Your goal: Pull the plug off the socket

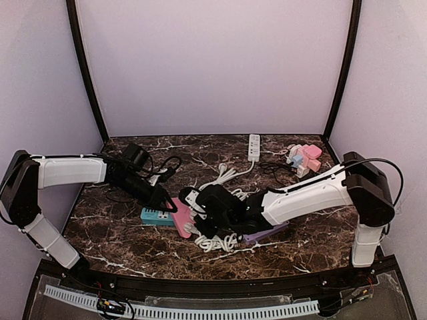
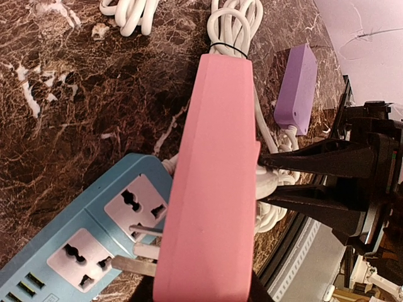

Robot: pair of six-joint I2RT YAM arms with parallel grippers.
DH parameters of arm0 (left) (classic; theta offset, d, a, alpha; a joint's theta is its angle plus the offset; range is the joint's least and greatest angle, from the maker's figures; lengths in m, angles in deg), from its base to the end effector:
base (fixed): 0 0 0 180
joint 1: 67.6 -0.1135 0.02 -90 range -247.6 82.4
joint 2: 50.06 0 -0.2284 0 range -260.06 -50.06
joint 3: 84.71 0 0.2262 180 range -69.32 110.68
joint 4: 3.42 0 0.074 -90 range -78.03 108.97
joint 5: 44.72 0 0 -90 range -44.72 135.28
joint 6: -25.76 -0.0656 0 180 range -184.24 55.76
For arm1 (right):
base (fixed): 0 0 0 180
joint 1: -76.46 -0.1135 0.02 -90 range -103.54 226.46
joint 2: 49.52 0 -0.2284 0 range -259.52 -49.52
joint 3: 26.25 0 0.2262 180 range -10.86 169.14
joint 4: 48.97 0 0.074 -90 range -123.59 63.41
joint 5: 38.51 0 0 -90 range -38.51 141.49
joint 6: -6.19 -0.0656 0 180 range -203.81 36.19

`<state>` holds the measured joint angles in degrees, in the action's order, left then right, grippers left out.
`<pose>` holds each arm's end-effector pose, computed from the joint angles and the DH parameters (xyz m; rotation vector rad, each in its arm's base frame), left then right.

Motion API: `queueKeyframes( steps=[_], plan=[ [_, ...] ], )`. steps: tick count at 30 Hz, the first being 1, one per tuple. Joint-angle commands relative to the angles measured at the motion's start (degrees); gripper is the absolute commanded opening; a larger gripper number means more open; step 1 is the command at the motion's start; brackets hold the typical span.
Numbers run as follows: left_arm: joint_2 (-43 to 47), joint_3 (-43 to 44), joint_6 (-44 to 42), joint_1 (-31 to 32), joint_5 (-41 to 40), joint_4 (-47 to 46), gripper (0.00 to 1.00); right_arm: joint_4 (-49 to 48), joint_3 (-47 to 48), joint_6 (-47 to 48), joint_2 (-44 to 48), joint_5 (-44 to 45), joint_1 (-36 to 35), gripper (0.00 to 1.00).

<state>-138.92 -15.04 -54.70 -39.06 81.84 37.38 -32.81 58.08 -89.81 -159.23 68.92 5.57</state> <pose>0.2382 -0.1741 0.1578 0.6712 2.5841 -1.0630 0.1507 0.3750 0.1410 -1.0887 2.0053 0.3637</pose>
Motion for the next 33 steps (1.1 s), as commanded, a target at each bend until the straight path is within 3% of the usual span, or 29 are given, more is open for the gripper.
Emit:
queueKeyframes(
  steps=[1,14,33],
  plan=[
    [-1.22,-0.14,-0.30,-1.93,-11.24,3.24,0.13,-1.57,2.86,1.29,0.19,3.27,-2.45,0.00],
    [-1.24,-0.15,-0.26,-2.18,-11.33,3.25,0.12,-1.91,2.34,-0.02,1.30,4.45,-2.41,0.00],
    [-1.40,-0.36,-0.26,-2.17,-10.72,2.76,0.12,-11.07,-6.17,-13.54,6.98,-16.83,7.31,0.00]
  ],
)
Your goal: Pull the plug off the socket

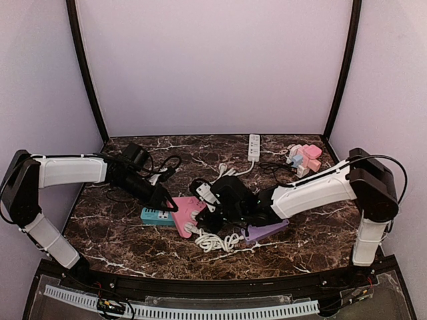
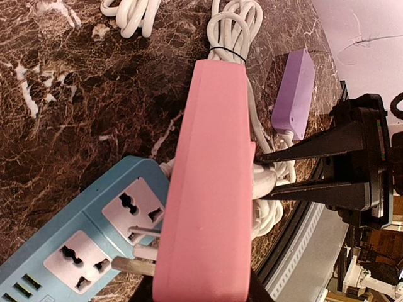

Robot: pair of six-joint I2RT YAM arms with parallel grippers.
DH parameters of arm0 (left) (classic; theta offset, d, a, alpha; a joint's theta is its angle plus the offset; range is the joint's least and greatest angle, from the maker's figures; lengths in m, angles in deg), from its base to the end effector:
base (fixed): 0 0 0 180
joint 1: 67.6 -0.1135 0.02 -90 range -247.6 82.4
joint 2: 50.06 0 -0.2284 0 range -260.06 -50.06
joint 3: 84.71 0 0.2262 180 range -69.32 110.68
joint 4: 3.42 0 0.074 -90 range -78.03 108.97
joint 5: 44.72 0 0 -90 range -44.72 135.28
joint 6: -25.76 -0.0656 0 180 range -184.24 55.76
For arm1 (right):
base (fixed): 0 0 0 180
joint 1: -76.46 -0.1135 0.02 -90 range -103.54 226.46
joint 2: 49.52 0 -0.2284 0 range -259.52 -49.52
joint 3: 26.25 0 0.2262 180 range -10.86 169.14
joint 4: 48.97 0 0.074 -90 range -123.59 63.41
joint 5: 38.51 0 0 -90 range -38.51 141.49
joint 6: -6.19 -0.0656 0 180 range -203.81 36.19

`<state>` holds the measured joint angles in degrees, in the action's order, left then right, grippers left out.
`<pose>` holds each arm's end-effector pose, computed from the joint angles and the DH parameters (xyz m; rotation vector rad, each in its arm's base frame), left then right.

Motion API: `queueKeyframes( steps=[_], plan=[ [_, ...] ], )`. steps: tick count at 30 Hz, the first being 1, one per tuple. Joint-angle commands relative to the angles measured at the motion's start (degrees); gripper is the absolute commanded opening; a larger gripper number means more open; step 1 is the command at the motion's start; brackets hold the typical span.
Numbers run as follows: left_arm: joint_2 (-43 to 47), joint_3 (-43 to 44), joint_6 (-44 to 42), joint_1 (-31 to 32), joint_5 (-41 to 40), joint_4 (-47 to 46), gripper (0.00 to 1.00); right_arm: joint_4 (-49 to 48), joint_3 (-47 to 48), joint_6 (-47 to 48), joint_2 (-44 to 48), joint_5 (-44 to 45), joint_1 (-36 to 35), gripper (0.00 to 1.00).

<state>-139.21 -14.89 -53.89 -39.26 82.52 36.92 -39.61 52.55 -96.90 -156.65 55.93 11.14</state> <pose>0.2397 -0.1744 0.1581 0.6545 2.5842 -1.0823 0.1703 0.3583 0.1392 -0.9767 2.0922 0.6473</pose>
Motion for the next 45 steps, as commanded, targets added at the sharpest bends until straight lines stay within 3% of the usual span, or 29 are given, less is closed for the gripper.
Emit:
queueKeyframes(
  steps=[1,8,29,38,45],
  plan=[
    [-1.16,-0.48,-1.11,-1.97,-11.44,3.19,0.12,-4.55,-0.81,-6.61,4.44,-4.14,1.84,0.00],
    [-1.44,-0.33,-1.19,-1.97,-12.32,3.66,0.12,-4.80,-0.58,-5.43,4.60,-3.62,1.42,0.00],
    [-2.17,-0.17,-0.86,-4.15,-12.86,3.99,0.12,4.16,5.60,4.02,2.20,14.32,-7.84,0.00],
    [-1.07,-0.32,-0.95,-4.17,-11.14,3.25,0.12,4.51,5.23,2.65,4.05,15.90,-7.19,0.00],
    [3.55,-1.34,-0.97,-4.17,-8.72,0.49,0.12,5.81,4.31,1.92,8.70,15.43,-0.65,0.00]
  ],
)
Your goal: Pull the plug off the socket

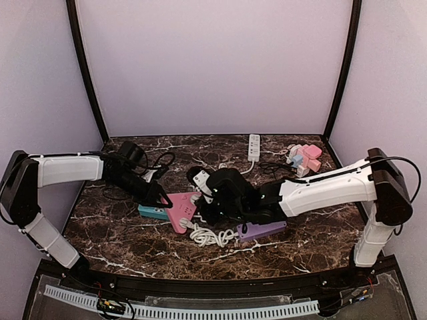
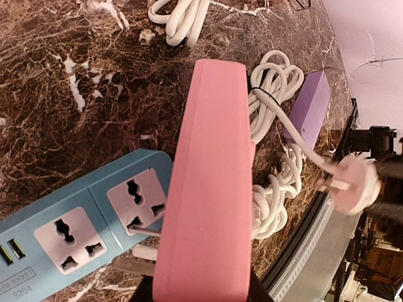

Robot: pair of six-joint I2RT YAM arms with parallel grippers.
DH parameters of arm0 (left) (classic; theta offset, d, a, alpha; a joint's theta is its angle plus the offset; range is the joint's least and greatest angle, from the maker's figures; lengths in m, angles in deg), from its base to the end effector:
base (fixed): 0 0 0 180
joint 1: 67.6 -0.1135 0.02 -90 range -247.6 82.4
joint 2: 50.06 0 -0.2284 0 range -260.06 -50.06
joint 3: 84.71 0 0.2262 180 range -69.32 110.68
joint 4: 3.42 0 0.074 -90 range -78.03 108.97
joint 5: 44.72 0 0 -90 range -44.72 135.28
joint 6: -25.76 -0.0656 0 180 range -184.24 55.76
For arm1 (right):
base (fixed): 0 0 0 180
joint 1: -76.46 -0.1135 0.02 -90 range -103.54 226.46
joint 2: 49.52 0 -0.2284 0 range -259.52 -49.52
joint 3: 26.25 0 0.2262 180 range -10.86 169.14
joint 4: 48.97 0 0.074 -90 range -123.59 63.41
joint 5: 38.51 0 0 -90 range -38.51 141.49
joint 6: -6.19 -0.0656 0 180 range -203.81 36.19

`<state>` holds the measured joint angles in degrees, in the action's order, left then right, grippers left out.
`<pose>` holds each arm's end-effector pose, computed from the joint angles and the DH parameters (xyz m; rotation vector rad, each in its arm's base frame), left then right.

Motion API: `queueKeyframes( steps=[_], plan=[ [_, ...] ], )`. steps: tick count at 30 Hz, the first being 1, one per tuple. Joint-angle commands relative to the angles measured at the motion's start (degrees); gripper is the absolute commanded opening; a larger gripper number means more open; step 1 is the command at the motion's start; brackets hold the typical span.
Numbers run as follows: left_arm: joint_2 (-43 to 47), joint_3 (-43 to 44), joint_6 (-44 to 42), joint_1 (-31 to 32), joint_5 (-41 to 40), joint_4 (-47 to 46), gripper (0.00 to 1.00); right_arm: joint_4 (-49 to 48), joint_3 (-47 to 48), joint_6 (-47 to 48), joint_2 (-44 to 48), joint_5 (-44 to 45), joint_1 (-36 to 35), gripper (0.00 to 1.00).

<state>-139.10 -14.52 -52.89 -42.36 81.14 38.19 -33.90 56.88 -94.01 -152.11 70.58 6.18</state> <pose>0.2486 -0.1597 0.1581 0.5475 2.6157 -1.0384 0.1535 0.3647 0.1840 -0.9172 1.9681 0.4570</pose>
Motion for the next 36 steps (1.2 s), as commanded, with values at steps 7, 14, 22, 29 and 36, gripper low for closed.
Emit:
queueKeyframes(
  steps=[7,14,22,29,36],
  plan=[
    [5.25,-2.33,-1.79,-1.06,-5.60,-1.91,0.12,1.72,3.97,2.27,4.13,0.10,12.77,0.00],
    [5.12,-2.41,-1.67,-1.06,-4.79,-2.15,0.12,1.00,10.84,3.98,0.70,-1.51,18.43,0.00],
    [4.65,-2.42,-1.64,-1.06,-4.10,-2.45,0.12,0.58,15.61,3.62,-5.57,-7.45,20.85,0.00],
    [3.97,-2.42,-1.60,-1.06,-3.62,-2.49,0.12,0.58,16.77,-0.34,-11.88,-13.45,22.32,0.00],
    [3.81,-2.42,-1.63,-1.06,-3.55,-2.48,0.13,0.57,17.70,-2.03,-15.24,-15.81,23.05,0.08]
  ],
)
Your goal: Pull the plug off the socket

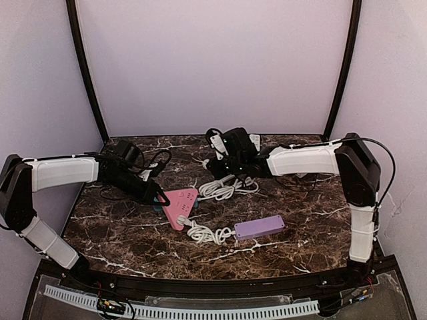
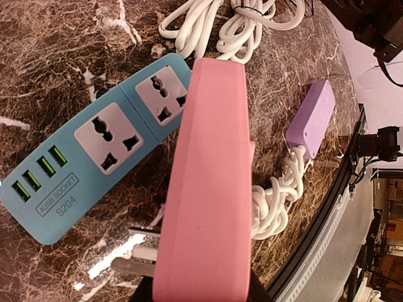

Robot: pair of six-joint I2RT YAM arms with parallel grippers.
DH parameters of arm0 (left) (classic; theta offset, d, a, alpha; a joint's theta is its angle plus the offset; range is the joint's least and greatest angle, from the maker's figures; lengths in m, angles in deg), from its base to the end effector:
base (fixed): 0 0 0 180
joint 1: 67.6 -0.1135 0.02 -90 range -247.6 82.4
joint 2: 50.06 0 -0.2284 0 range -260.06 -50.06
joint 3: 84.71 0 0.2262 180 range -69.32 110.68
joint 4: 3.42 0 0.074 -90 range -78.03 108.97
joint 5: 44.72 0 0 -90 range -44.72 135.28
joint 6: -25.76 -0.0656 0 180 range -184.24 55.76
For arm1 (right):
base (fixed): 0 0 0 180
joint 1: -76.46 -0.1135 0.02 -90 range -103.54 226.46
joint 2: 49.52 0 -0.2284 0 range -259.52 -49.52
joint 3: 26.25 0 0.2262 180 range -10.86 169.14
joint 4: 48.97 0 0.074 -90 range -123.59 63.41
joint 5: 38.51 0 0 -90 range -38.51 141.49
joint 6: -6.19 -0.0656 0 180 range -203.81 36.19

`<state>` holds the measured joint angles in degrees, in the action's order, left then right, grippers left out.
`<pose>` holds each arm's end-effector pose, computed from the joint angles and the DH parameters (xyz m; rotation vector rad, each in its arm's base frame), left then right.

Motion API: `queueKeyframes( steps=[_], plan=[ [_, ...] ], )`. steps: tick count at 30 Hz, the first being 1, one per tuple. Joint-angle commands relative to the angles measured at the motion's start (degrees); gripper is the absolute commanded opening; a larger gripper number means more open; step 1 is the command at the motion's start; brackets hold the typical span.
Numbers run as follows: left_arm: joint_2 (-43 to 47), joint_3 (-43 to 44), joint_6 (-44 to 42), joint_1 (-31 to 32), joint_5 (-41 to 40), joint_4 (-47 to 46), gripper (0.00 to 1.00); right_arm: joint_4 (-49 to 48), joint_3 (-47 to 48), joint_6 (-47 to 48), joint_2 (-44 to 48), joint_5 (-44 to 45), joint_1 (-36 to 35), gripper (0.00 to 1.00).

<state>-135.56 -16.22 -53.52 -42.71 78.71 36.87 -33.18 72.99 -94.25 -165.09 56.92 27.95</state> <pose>0.2460 -0.1540 0.1667 0.5497 2.5596 -0.9796 0.3052 0.3357 0.1819 -0.6539 2.0699 0.5008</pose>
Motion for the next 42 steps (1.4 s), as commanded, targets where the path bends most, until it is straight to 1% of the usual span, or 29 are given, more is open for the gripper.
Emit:
queueKeyframes(
  steps=[1,5,6,8,12,15,19,23,28,32,35,38,42],
  plan=[
    [0.30,-0.72,-0.98,-0.71,-1.10,-1.17,0.12,-0.10,1.99,-2.09,-2.67,-2.17,1.50,0.15],
    [0.24,-0.76,-1.05,-0.71,-1.08,-1.18,0.13,0.86,2.50,-3.61,-3.68,-2.17,2.39,0.46],
    [0.31,-0.73,-0.99,-0.71,-1.09,-1.18,0.12,0.91,2.42,-3.84,-3.63,-2.34,2.55,0.51],
    [0.26,-0.72,-0.90,-0.71,-0.97,-1.18,0.12,0.87,2.30,-3.65,-3.45,-2.65,2.72,0.57],
    [0.07,-0.72,-0.96,-0.71,-0.74,-1.24,0.12,0.83,2.11,-2.44,-2.48,-3.21,2.81,0.67],
    [0.12,-0.80,-0.96,-0.76,-0.72,-1.26,0.13,0.29,1.40,-1.28,-1.27,-3.44,2.80,0.71],
    [0.21,-0.81,-0.91,-0.71,-0.86,-1.26,0.13,-2.18,-1.19,0.91,2.33,-5.13,2.81,0.72],
    [0.29,-0.81,-0.80,-0.71,-0.99,-1.29,0.12,-5.04,-6.28,3.37,8.63,-9.46,2.28,0.74],
    [0.72,-0.96,-0.80,-0.69,-1.57,-1.26,0.12,-7.09,-14.41,6.88,18.45,-10.82,-0.82,0.75],
    [1.00,-0.98,-0.64,-0.60,-1.33,-1.35,0.13,-9.15,-20.96,6.63,25.40,-12.39,-4.75,0.75],
    [1.02,-1.03,-0.57,-0.63,-1.08,-1.44,0.13,-10.73,-24.52,7.11,28.10,-10.94,-9.99,0.75],
    [1.13,-1.16,-0.48,-0.63,-0.87,-1.52,0.13,-12.35,-26.92,6.98,28.69,-6.96,-16.67,0.74],
    [1.27,-1.24,-0.45,-0.63,-0.67,-1.68,0.13,-14.45,-28.33,4.92,26.53,-5.61,-20.33,0.73]
  ],
)
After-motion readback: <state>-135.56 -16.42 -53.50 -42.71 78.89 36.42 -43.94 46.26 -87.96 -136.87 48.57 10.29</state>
